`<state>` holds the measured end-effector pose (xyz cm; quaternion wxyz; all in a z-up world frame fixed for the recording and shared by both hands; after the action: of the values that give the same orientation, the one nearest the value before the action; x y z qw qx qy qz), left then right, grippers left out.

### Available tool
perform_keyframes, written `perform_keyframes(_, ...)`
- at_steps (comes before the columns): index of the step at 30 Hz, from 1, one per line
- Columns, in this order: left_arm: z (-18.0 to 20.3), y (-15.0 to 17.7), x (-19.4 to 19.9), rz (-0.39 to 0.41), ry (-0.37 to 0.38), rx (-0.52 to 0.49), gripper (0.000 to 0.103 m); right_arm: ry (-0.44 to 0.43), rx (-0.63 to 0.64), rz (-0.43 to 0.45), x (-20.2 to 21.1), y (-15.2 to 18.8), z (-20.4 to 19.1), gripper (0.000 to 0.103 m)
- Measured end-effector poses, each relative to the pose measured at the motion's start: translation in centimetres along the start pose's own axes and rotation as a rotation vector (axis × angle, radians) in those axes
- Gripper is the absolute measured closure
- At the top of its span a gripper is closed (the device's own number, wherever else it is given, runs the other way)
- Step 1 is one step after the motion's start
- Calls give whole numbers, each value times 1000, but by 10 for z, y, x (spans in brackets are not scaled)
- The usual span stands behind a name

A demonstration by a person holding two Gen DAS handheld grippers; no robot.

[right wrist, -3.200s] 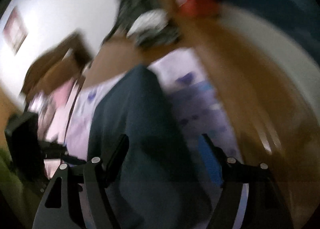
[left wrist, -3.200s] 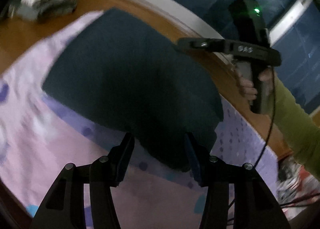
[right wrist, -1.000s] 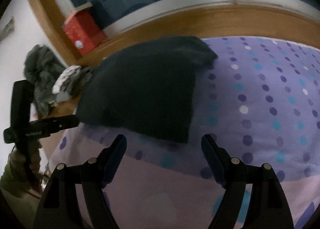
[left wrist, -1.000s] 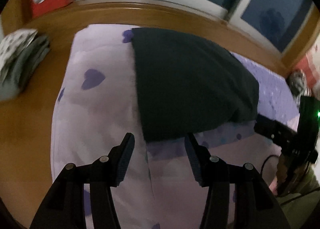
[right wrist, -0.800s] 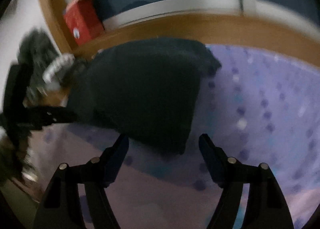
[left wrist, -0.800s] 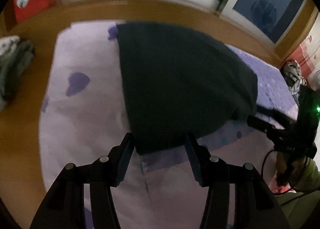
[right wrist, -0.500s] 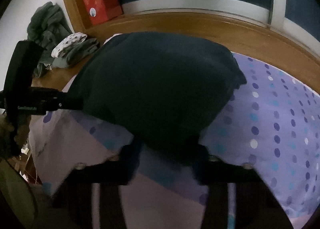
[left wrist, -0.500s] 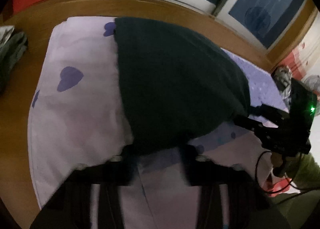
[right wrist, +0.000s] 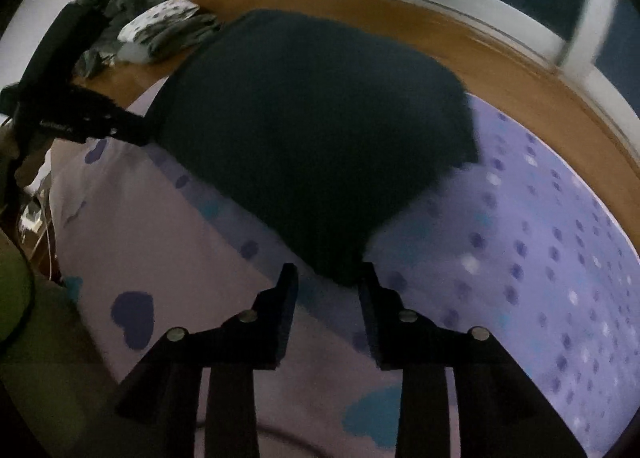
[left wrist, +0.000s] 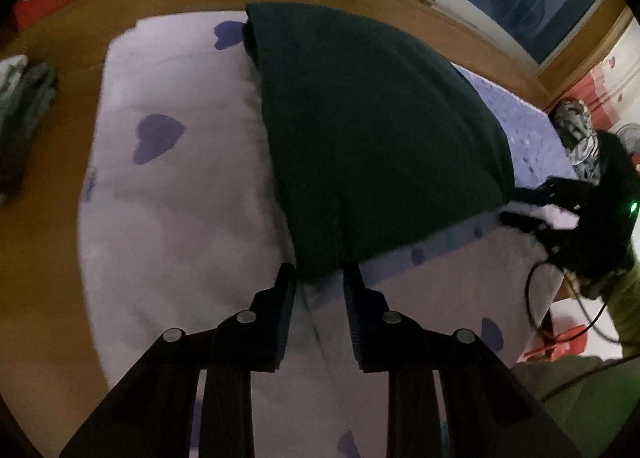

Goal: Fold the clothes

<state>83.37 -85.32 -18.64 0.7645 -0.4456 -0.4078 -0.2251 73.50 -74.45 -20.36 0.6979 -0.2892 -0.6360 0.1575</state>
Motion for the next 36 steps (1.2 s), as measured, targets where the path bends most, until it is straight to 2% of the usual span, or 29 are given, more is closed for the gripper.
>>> perform_keyframes(2, 1, -9, 10, 29, 1, -14, 78, 28, -22, 38, 20, -3, 8, 71)
perform_keyframes(4, 7, -23, 19, 79, 27, -24, 77, 40, -65, 122, 44, -17, 16, 69)
perform_keyframes(6, 21, -38, 21, 135, 61, -35, 77, 34, -110, 207, 50, -36, 17, 64)
perform_keyframes(8, 33, -54, 6, 156, 86, -32, 77, 22, -142, 253, 43, -49, 14, 64)
perform_keyframes(11, 39, -50, -17, 133, 117, -11, 77, -67, -178, 241, 9, -58, 2, 64)
perform_keyframes(13, 36, -32, -27, 97, 97, 7, 77, -68, -165, 188, -13, -49, 1, 65)
perform_keyframes(15, 23, -16, -35, 75, 124, 61, 77, -72, -161, 137, -33, -34, 4, 66)
perform_keyframes(17, 12, -13, -28, 81, 175, 148, 77, -111, -209, 136, -31, -26, 14, 67)
perform_keyframes(21, 8, -24, 0, 132, 133, 140, 77, -124, -270, 147, -2, -28, 32, 67)
perform_keyframes(25, 20, -57, 10, 196, 110, 74, 73, -117, -258, 248, 25, -57, 41, 65)
perform_keyframes(28, 23, -82, 0, 222, 94, 52, 71, -96, -280, 262, 8, -85, 50, 65)
perform_keyframes(31, 21, -84, -17, 204, 66, 55, 71, -100, -321, 200, -28, -93, 54, 65)
perform_keyframes(33, 21, -89, -36, 185, 22, 64, 71, -93, -320, 199, -34, -91, 56, 64)
perform_keyframes(36, 11, -86, -42, 179, 60, 126, 71, -80, -317, 200, -42, -87, 59, 62)
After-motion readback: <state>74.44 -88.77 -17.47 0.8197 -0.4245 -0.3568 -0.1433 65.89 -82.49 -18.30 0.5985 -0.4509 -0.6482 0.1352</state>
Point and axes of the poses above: each gripper's, at about its wrist camera, not at the fingertips, and x roughly against the way its jaws point, z to its right, y to its underside, the point moved 5 cm from there along -x, roughly the way its jaws point, and after that the axes turned 7 degrees about z, right-handed, at the moved point
